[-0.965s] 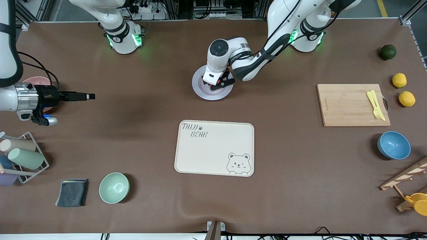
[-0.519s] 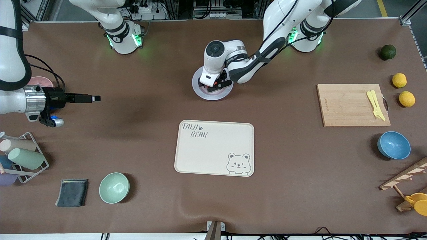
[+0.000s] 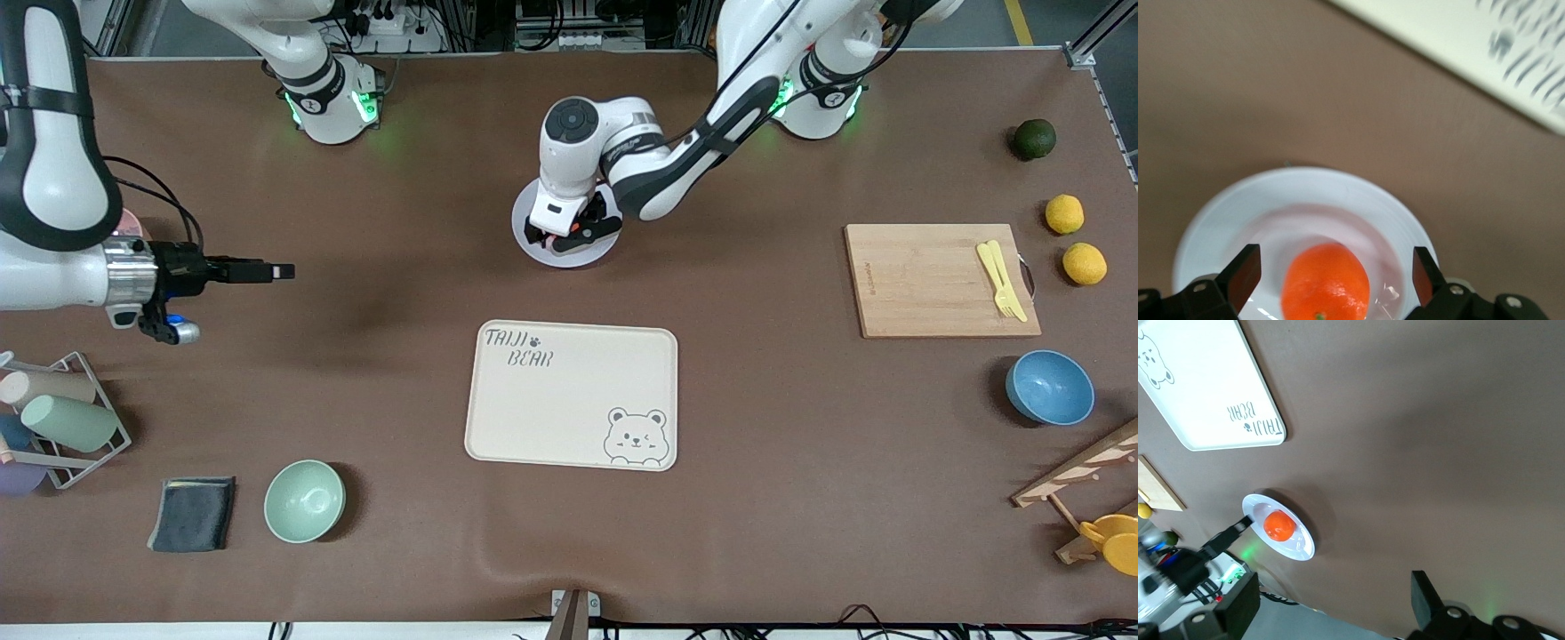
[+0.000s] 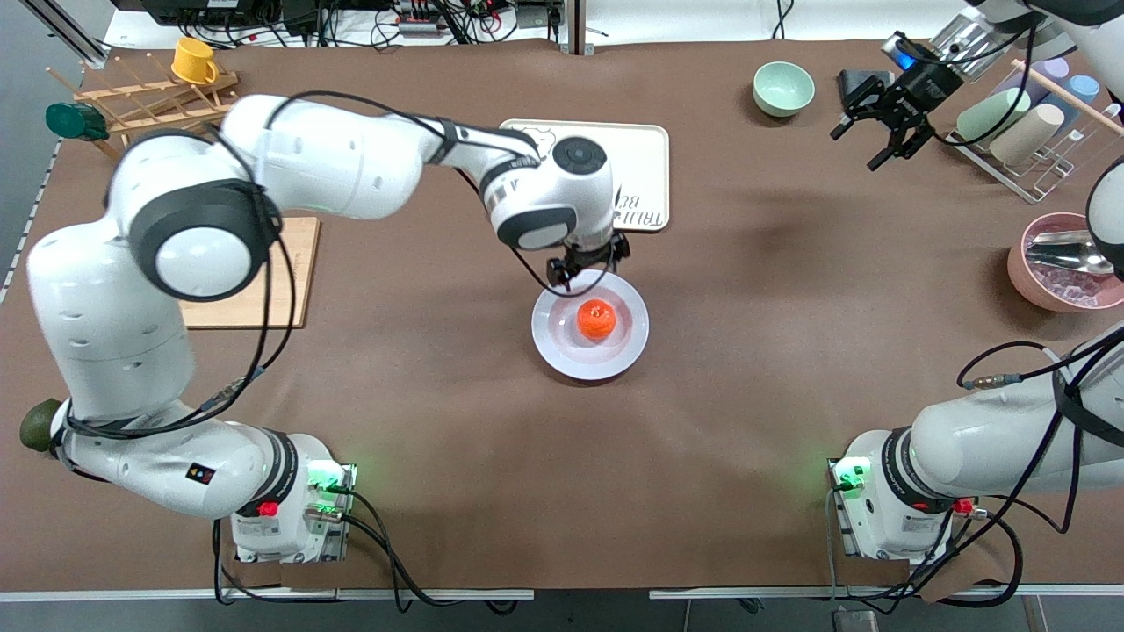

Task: Place orange and plate with both arms
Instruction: 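Withdraw the left gripper while the right gripper reaches the plate rim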

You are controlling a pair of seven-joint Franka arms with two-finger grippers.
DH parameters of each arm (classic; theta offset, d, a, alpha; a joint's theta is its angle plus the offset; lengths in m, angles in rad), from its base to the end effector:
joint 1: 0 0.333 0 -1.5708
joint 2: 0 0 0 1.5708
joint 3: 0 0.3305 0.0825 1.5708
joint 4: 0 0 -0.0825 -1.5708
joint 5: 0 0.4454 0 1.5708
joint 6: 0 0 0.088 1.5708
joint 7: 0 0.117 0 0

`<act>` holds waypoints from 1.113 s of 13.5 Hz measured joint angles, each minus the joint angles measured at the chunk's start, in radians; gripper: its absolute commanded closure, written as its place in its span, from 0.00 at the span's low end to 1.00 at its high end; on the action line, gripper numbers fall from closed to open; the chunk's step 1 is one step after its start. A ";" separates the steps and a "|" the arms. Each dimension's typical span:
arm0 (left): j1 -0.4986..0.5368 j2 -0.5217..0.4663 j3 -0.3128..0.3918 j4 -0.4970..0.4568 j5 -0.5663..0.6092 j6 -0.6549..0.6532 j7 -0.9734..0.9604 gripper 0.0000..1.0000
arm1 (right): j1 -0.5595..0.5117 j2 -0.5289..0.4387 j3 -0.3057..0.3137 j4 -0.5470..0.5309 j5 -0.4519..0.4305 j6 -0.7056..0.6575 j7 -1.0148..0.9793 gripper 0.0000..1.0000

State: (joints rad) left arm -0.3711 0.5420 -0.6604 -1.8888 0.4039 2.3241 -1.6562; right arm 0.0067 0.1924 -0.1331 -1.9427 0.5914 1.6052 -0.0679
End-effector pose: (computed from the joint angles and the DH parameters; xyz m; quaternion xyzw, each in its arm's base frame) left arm 0.3748 -0.5727 0.2340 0.9774 0.2102 -0.0081 0.0208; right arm 0.5951 -0.0099 0.3434 -0.9240 0.1148 0.2219 0.2894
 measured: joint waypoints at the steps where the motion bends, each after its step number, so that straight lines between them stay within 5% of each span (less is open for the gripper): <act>1: 0.031 -0.045 -0.022 0.002 0.000 -0.038 0.001 0.00 | 0.007 0.001 0.000 -0.019 0.025 0.013 0.000 0.00; 7: 0.457 -0.234 -0.254 0.122 -0.104 -0.304 0.339 0.00 | 0.095 0.012 0.004 -0.165 0.148 0.172 -0.002 0.00; 11: 0.624 -0.237 -0.265 0.268 -0.110 -0.415 0.565 0.00 | 0.182 0.022 0.006 -0.262 0.285 0.278 -0.027 0.00; 15: 0.747 -0.231 -0.265 0.305 -0.111 -0.428 0.742 0.00 | 0.215 0.082 0.005 -0.343 0.424 0.313 -0.304 0.00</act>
State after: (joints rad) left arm 0.3759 0.3112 -0.9254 -1.5833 0.2929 1.8965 -0.9143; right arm 0.2216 0.2749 -0.1277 -2.2854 1.0153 1.9182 -0.3717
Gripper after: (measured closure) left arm 0.000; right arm 0.000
